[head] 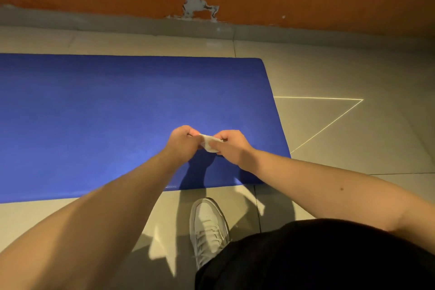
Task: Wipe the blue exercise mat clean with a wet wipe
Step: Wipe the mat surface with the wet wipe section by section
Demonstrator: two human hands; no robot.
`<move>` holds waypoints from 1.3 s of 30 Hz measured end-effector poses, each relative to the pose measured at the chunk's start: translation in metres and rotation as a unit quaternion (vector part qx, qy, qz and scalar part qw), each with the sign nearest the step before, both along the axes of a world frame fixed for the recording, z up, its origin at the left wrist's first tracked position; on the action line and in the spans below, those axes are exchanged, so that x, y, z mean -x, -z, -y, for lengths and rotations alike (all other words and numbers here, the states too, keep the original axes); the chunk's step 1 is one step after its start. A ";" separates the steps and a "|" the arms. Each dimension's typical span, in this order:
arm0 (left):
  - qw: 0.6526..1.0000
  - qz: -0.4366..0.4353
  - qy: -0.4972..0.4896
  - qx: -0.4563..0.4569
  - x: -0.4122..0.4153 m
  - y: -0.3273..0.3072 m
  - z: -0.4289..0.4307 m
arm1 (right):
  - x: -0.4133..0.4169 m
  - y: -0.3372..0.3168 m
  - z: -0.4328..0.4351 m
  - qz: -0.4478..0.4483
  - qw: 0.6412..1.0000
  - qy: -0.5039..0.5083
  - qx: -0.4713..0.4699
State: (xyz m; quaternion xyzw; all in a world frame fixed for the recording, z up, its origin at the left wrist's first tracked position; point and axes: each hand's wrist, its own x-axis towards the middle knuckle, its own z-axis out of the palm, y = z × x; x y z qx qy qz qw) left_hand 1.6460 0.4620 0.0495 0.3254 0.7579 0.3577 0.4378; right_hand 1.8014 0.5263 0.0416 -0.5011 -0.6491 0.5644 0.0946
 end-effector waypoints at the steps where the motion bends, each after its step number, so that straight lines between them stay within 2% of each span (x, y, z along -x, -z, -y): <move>1: 1.000 0.004 0.003 0.002 -0.004 -0.007 0.002 | -0.004 -0.006 0.002 0.005 1.000 -0.004 0.002; 5: 1.000 0.018 -0.020 0.002 -0.014 -0.025 0.010 | -0.019 -0.027 0.007 0.006 1.000 -0.011 -0.006; 10: 1.000 0.013 -0.022 -0.015 -0.028 -0.043 0.023 | -0.033 -0.041 0.010 -0.036 0.999 0.024 0.016; 15: 0.998 0.049 -0.030 -0.022 -0.043 -0.061 0.031 | -0.036 -0.051 0.011 -0.029 0.998 0.040 0.033; 21: 0.999 0.035 -0.016 -0.038 -0.058 -0.073 0.027 | -0.048 -0.088 0.009 -0.106 0.973 0.128 0.163; 26: 0.999 0.017 0.019 -0.037 -0.070 -0.081 0.016 | -0.066 -0.111 -0.008 -0.054 0.983 0.084 0.154; 31: 0.998 0.026 0.026 -0.042 -0.080 -0.060 -0.003 | -0.081 -0.111 -0.029 -0.049 0.977 0.051 0.202; 33: 0.999 0.025 0.035 -0.031 -0.086 -0.044 -0.011 | -0.089 -0.098 -0.041 -0.038 0.979 0.060 0.192; 35: 0.999 -0.004 0.053 0.003 -0.090 -0.024 -0.018 | -0.099 -0.079 -0.053 0.010 0.987 0.064 0.145; 37: 0.992 -0.076 0.088 0.054 -0.091 0.001 -0.023 | -0.109 -0.055 -0.066 0.073 0.994 0.046 0.067; 39: 0.967 -0.181 0.149 0.101 -0.090 0.029 -0.026 | -0.115 -0.029 -0.075 0.126 0.992 0.002 -0.009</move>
